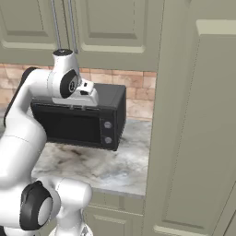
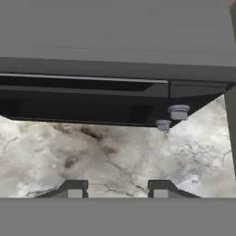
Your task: Open the cabinet and move the ladle to the pot. Then close the cabinet.
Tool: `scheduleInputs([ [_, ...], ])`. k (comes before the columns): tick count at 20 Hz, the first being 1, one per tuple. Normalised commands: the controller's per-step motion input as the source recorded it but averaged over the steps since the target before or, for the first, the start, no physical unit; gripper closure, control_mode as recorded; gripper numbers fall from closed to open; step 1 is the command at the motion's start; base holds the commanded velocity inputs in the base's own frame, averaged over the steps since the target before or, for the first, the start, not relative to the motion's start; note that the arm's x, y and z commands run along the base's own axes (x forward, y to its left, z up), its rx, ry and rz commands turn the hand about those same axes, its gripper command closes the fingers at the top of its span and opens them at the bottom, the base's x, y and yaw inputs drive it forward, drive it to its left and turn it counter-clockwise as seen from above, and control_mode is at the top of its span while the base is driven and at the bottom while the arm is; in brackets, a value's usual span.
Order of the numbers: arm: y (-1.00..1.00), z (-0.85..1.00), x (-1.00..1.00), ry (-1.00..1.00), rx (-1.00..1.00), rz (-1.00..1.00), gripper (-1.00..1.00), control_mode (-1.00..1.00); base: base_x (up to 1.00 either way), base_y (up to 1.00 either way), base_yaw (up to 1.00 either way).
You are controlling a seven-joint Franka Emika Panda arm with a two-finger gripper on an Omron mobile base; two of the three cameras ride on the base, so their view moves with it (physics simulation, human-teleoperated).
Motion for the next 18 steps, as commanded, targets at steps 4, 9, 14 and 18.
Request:
scheduleInputs([
  [4, 0.01, 0.0, -0.16, -0.05, 0.0, 0.0, -1.0, -1.0, 0.0, 0.0, 0.0],
  [9, 0.14, 0.07, -0.49, -0.28, -0.03, 0.0, -1.0, -1.0, 0.0, 0.0, 0.0],
  [14, 0.13, 0.28, -0.5, -0.36, -0.1, 0.0, -1.0, -1.0, 0.0, 0.0, 0.0],
  [18, 0.01, 0.52, -0.28, -0.21, -0.02, 0.0, -1.0, -1.0, 0.0, 0.0, 0.0],
])
